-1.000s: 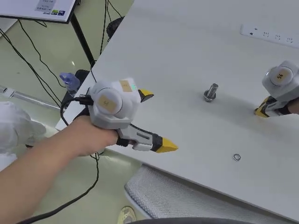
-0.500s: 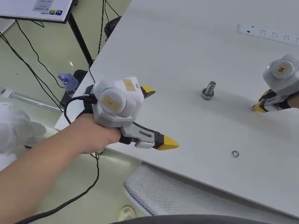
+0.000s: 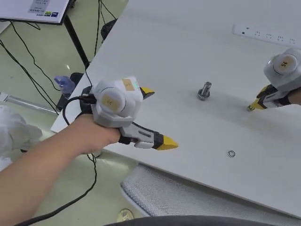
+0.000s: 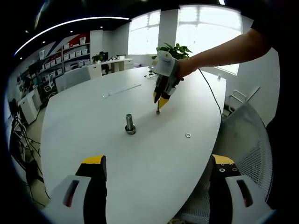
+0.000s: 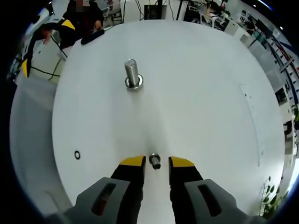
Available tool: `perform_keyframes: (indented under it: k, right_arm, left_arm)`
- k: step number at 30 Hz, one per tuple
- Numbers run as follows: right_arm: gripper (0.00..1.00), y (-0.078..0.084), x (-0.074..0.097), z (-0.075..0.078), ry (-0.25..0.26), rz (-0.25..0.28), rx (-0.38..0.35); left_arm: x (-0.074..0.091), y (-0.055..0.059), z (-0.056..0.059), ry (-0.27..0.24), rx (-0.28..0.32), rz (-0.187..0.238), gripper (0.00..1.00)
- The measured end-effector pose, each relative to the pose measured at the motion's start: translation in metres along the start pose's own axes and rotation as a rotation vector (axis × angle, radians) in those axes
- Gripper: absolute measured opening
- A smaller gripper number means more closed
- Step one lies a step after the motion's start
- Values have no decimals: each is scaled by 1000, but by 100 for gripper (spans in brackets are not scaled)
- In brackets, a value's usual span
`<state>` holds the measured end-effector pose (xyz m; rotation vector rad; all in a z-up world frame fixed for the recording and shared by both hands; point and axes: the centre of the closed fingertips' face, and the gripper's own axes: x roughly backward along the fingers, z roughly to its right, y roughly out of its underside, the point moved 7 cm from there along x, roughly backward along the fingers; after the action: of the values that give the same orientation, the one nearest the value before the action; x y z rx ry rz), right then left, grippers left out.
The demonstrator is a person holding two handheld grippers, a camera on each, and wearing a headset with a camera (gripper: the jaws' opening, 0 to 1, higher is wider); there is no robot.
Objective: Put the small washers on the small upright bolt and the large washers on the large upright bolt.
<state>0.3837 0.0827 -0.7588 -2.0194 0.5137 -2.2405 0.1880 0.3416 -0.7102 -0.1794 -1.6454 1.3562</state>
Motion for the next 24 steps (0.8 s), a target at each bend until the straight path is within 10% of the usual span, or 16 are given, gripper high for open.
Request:
perform_keyframes:
  k: [24]
  right_arm:
    - [24,-7,39,-59,-25,87,85]
  left_arm:
    - [-12,-2,3,-27,-17,-2,90]
